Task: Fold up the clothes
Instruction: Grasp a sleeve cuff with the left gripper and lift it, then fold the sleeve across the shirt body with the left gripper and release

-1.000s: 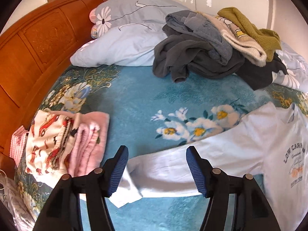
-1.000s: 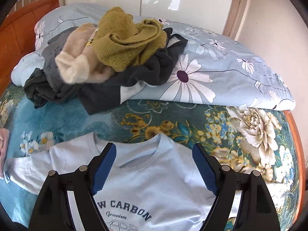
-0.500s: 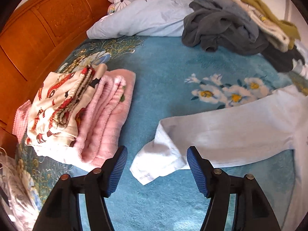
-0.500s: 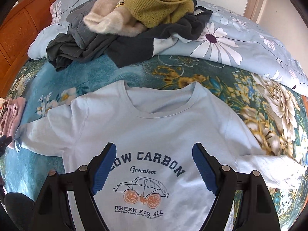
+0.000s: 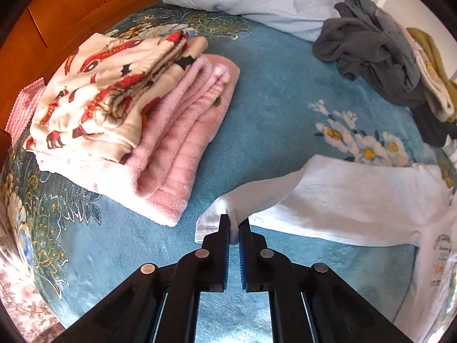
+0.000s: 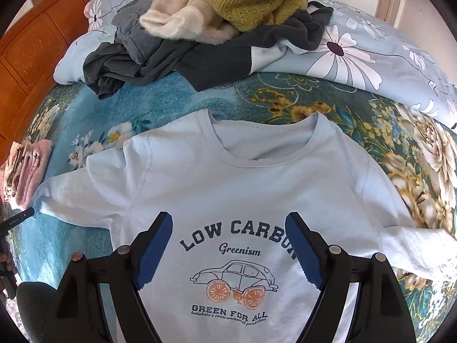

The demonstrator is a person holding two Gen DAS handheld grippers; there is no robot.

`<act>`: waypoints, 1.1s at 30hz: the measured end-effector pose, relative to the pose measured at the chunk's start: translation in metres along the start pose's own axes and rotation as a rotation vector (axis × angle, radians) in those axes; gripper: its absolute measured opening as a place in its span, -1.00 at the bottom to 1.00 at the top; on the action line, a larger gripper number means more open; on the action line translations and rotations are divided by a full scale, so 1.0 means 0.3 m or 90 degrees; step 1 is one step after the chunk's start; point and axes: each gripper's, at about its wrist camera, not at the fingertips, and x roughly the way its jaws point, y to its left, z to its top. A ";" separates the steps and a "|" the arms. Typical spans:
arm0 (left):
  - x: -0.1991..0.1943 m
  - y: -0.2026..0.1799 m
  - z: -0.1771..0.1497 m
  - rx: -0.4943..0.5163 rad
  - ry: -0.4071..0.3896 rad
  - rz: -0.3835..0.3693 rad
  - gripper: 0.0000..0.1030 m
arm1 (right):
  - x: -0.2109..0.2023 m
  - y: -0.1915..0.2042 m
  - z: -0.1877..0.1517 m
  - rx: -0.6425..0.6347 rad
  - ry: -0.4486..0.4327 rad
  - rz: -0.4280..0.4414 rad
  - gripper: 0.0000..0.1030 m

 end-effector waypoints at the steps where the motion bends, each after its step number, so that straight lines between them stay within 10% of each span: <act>1: -0.039 -0.003 0.013 -0.016 -0.005 -0.030 -0.88 | -0.007 -0.002 0.001 0.001 -0.004 0.003 0.59; 8: -0.361 -0.251 0.125 0.012 -0.041 -0.322 -0.89 | -0.068 -0.077 0.003 0.037 -0.033 0.024 0.59; 14: -0.413 -0.699 0.118 0.090 0.033 -0.486 -0.89 | -0.140 -0.217 -0.020 0.091 -0.057 0.023 0.59; 21: -0.252 -1.174 -0.084 0.175 0.133 -0.470 -0.88 | -0.229 -0.454 -0.132 0.171 -0.072 -0.013 0.59; 28: -0.081 -1.345 -0.255 0.215 0.216 -0.386 -0.80 | -0.251 -0.614 -0.254 0.230 -0.045 -0.039 0.59; 30: -0.071 -1.357 -0.265 0.212 0.213 -0.379 -0.66 | -0.242 -0.631 -0.273 0.240 -0.039 -0.042 0.59; 33: -0.076 -1.345 -0.257 0.187 0.224 -0.402 0.08 | -0.228 -0.632 -0.283 0.248 -0.032 -0.036 0.59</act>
